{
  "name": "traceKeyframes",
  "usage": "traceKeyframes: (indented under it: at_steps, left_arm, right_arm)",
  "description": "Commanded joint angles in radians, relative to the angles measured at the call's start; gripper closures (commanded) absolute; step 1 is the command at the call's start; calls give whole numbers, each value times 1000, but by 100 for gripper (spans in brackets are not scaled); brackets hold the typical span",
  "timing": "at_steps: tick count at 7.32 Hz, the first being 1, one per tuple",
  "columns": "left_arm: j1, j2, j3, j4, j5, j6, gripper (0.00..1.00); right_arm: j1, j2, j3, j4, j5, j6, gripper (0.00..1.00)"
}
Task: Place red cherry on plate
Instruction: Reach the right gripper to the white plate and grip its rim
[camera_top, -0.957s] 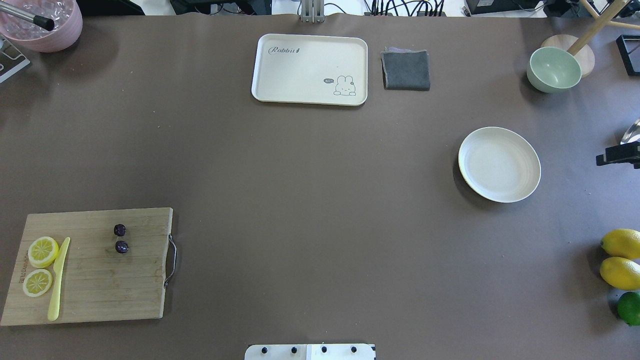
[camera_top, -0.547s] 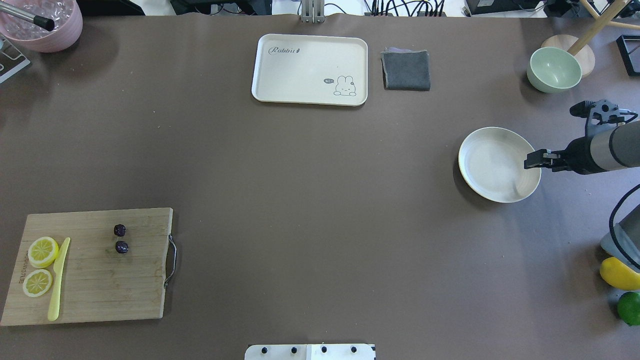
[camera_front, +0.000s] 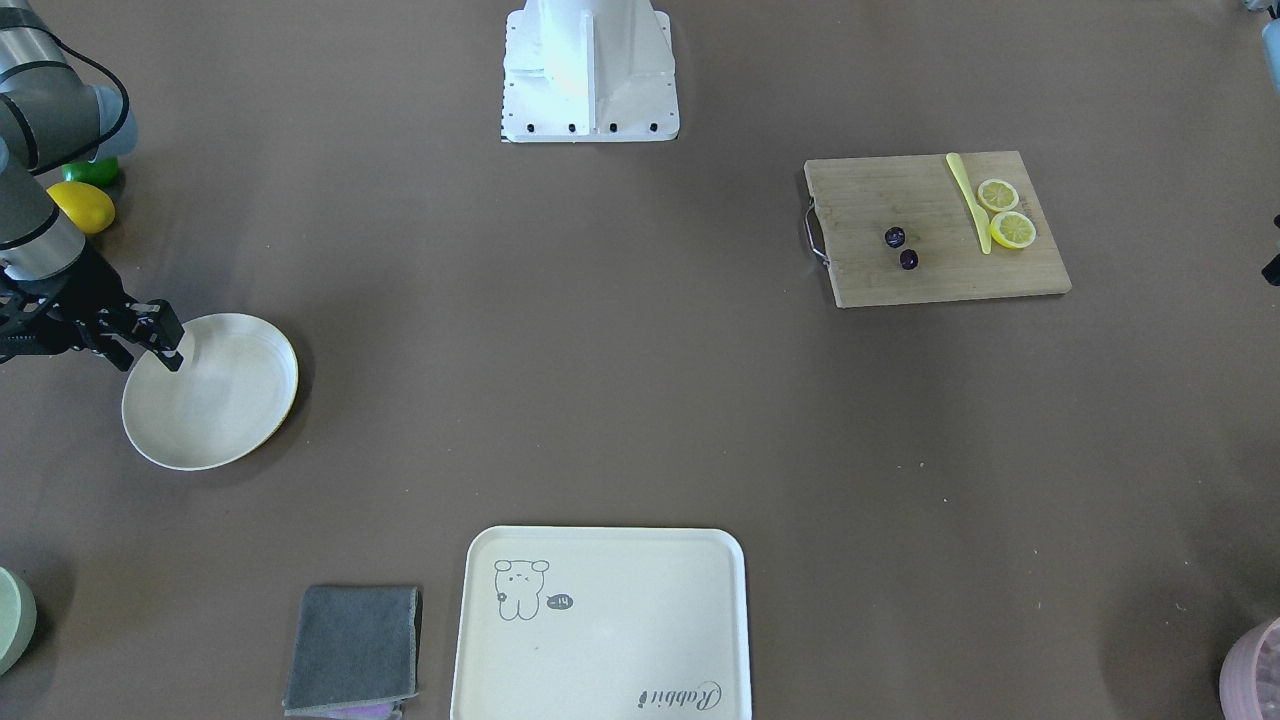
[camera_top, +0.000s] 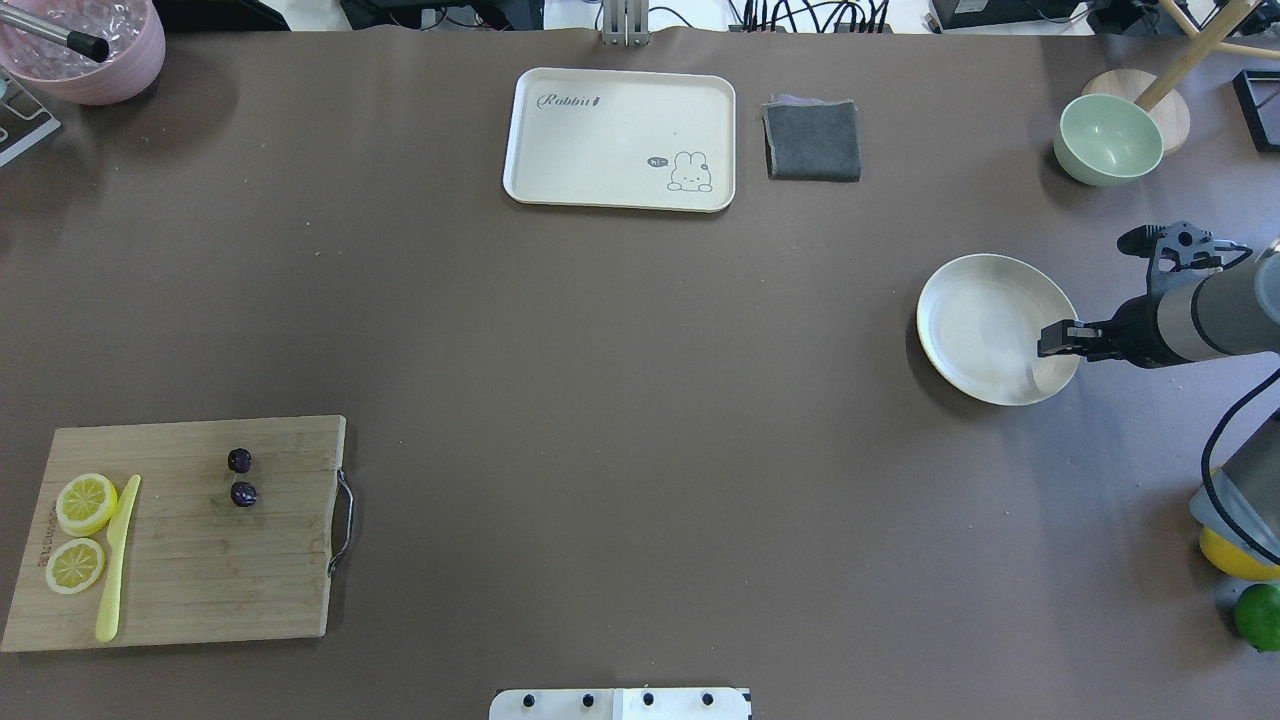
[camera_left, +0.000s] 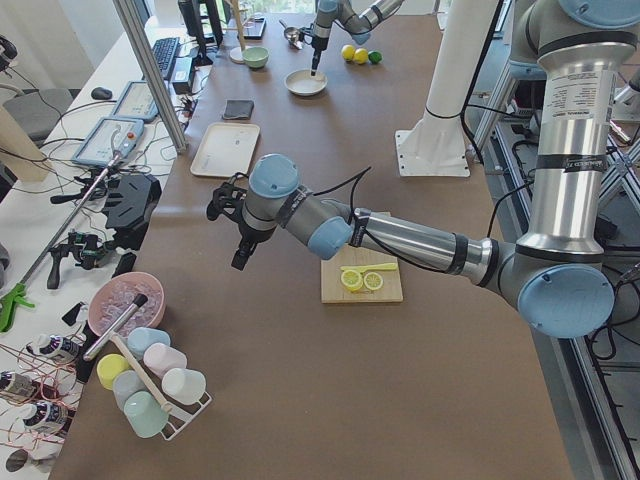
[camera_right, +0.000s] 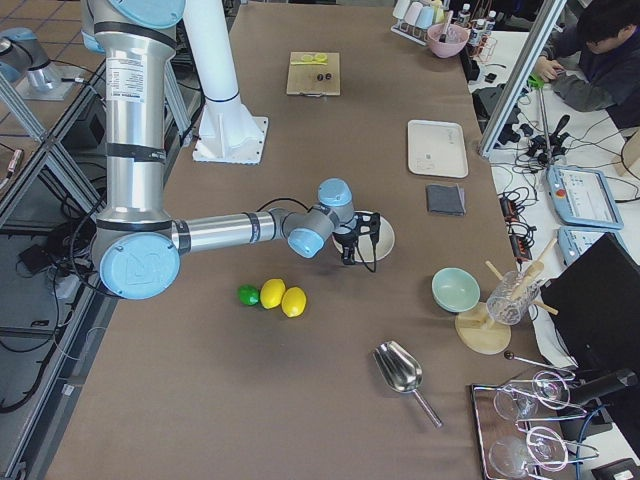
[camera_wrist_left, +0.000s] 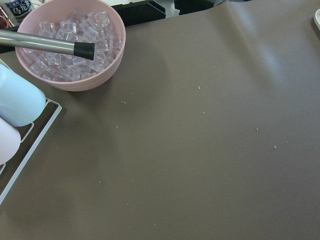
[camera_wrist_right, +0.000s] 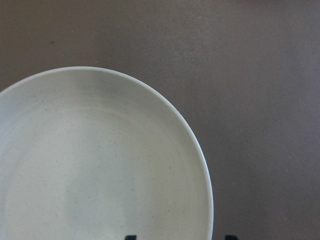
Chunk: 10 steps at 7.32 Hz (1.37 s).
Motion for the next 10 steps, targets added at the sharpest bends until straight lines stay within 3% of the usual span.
traceKeyframes:
  at_steps: [1, 2, 3, 4, 7, 9, 10]
  left_arm:
    - [1, -1, 0, 0, 0, -1, 2]
    - [1, -1, 0, 0, 0, -1, 2]
    - [0, -1, -1, 0, 0, -1, 2]
    - [-1, 0, -1, 0, 0, -1, 2]
    - [1, 0, -1, 0, 0, 1, 2]
    - [-1, 0, 0, 0, -2, -1, 2]
    - [-1, 0, 0, 0, -2, -2, 2]
  right_arm:
    - [-2, -15, -84, 147, 0, 11, 36]
    - [-3, -3, -140, 253, 5, 34, 52]
    - [-3, 3, -127, 251, 10, 108, 93]
    - [0, 8, -110, 251, 35, 115, 100]
    - [9, 5, -82, 250, 54, 121, 100]
    - [6, 41, -26, 247, 54, 265, 100]
    - [-5, 87, 16, 184, 51, 345, 100]
